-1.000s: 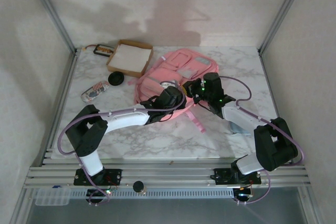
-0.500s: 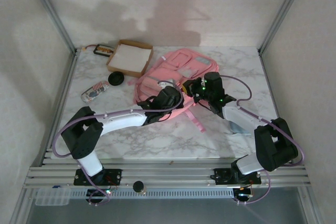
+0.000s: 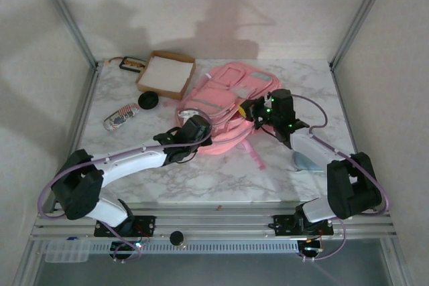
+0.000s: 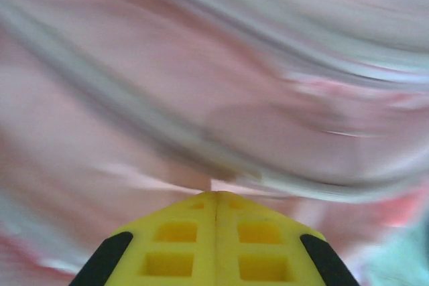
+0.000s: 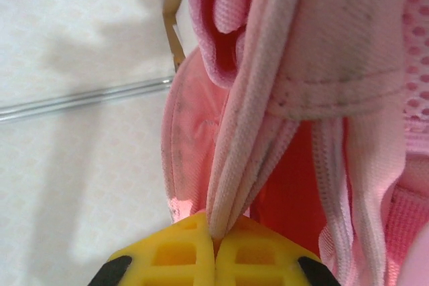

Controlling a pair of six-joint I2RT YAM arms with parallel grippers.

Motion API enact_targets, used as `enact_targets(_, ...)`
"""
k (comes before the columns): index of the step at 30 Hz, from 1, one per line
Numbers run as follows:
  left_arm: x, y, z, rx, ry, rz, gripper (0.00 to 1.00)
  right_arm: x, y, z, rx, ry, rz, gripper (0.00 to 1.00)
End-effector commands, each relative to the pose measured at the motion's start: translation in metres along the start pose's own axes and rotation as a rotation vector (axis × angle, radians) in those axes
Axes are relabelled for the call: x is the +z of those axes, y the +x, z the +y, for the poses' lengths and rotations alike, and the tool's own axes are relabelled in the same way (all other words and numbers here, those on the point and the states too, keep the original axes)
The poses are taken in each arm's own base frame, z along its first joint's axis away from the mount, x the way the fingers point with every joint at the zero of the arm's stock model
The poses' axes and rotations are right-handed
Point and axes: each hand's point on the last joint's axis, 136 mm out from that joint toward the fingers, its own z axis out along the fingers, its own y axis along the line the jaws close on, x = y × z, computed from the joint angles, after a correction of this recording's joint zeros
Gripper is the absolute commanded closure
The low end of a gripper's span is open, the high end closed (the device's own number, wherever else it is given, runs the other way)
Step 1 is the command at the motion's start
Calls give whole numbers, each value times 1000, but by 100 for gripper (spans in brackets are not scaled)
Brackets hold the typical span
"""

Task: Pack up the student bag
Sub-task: Unzip the student bag at the center of the table.

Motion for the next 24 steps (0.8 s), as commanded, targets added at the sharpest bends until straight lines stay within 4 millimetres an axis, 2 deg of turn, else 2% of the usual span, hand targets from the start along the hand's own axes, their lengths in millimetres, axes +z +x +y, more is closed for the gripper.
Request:
enact_targets(1, -7, -3, 50, 67, -165, -10, 100, -25, -26, 37, -74, -120, -84, 100)
enact_targets(3, -7, -6, 59, 58, -167, 0, 100, -28, -30, 39, -88, -127, -89, 100)
enact_targets(4, -7, -6, 52, 77, -128, 14, 100, -27, -28, 41, -102, -125, -80, 100)
enact_targets(9, -17, 4, -18, 136, 134, 22, 99, -27, -17, 39, -82, -147, -49, 100)
enact_targets(13, -25, 20, -82, 172, 301, 25, 84, -23, -12, 39, -74, -139, -22, 100)
enact_targets(15, -22, 25, -109, 201, 329, 13, 81, -24, -9, 38, -65, -147, -19, 100)
enact_targets(17, -16, 28, -130, 237, 343, 15, 73, -24, -9, 39, -64, -150, -22, 100)
enact_targets(19, -6, 31, -143, 257, 339, 17, 72, -24, -7, 41, -53, -159, -12, 100)
enact_targets(22, 11, 27, -146, 256, 290, -4, 70, -25, -4, 47, -64, -162, -11, 100)
enact_targets(24, 20, 17, -135, 241, 182, -41, 66, -24, -3, 48, -67, -161, -8, 100)
